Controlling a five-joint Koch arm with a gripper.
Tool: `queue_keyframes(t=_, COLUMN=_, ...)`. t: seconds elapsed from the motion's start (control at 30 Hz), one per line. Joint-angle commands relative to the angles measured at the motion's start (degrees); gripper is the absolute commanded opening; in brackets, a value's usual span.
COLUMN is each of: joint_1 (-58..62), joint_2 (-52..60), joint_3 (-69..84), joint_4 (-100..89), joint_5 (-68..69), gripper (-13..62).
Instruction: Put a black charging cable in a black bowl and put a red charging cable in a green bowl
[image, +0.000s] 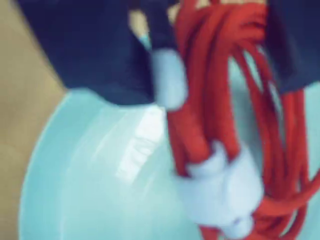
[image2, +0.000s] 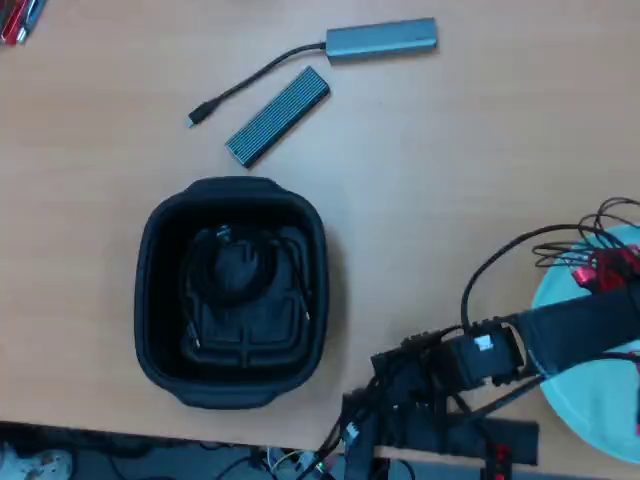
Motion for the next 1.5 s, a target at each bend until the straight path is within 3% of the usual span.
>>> queue_keyframes(t=0.0, joint_1=0.09, joint_2=4.66, joint_3=-2.72, joint_4=4.22, joint_5=-0.62, gripper=36.1)
queue_keyframes(t=0.33, joint_1=-3.6, joint_2=12.13, joint_3=-4.83, joint_4=4.13, joint_5=-0.44, gripper=37.1)
queue_keyframes(t=1.23, joint_1=-66.8, joint_2=13.89, joint_3=1.32, joint_4=3.87, joint_5=-0.26, gripper=37.1)
queue_keyframes(t=1.47, joint_1=-78.13, joint_2=13.1, joint_3=2.81, joint_4=3.52, joint_5=1.49, gripper=35.2)
